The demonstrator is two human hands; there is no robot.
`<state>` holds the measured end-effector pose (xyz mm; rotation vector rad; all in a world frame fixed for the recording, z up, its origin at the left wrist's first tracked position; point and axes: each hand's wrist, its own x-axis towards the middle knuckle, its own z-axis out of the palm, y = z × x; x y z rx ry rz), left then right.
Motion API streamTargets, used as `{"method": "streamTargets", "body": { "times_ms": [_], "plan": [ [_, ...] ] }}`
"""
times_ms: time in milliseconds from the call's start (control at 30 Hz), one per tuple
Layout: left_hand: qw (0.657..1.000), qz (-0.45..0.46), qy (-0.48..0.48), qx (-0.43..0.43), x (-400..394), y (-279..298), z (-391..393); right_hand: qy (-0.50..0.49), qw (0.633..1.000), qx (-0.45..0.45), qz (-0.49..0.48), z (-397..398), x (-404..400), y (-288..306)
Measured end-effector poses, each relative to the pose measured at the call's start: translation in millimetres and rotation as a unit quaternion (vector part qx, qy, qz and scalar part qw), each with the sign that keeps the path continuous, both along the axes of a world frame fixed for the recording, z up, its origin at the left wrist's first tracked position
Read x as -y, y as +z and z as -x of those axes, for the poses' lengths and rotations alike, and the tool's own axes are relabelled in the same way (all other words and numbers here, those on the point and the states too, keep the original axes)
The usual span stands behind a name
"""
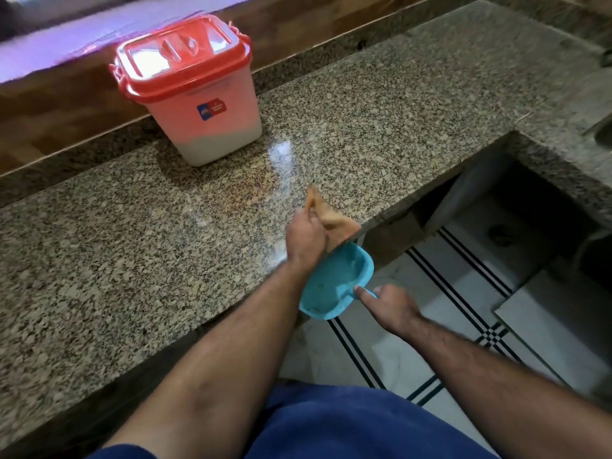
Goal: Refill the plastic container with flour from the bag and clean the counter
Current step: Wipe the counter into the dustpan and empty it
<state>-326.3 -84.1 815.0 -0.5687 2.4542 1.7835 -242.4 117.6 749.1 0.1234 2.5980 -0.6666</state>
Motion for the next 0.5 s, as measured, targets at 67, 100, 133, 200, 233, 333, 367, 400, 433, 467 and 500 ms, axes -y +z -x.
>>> {"method": "streamTargets", "body": {
  "times_ms": [67,100,133,200,233,333,367,400,433,467,500],
  "plan": [
    [0.998,0.015,0.057,-0.023,18.5,6.4,2.2,0.003,1.0,-0.002,0.002,-0.1,-1.0,0.8],
    [0.995,0.033,0.086,-0.035,25.7,6.4,0.9,0.006,1.0,-0.005,0.0,-0.7,-1.4,0.8],
    [0.992,0.043,0.107,-0.051,32.2,4.9,-2.1,0.007,1.0,-0.008,-0.002,-1.9,-1.8,0.3],
    [0.989,0.075,0.114,-0.059,35.4,-8.0,-12.4,0.006,1.0,-0.012,-0.001,-3.8,-2.5,-1.3],
    [0.988,0.106,0.094,-0.055,32.3,-14.3,-20.2,0.006,1.0,-0.01,0.002,-4.8,-2.1,-2.0],
    [0.986,0.144,-0.052,-0.066,20.2,-31.4,-41.0,0.006,1.0,-0.007,0.012,-8.0,2.2,-3.1],
    [0.988,0.129,-0.069,-0.05,19.6,-24.2,-44.3,0.008,1.0,-0.006,0.015,-9.7,3.4,-3.5],
    [0.994,0.091,-0.063,-0.027,24.2,-16.4,-44.1,0.012,1.0,-0.003,0.017,-11.1,4.6,-4.0],
    [0.999,0.037,-0.032,-0.007,31.1,-3.9,-45.0,0.018,1.0,0.0,0.018,-12.5,5.3,-4.9],
    [1.0,-0.012,0.006,-0.005,43.2,5.8,-44.9,0.025,1.0,0.004,0.018,-13.6,6.9,-5.4],
    [0.998,-0.042,0.046,-0.01,57.5,13.5,-46.0,0.032,0.999,0.006,0.02,-14.9,9.2,-5.9]
  ]
}}
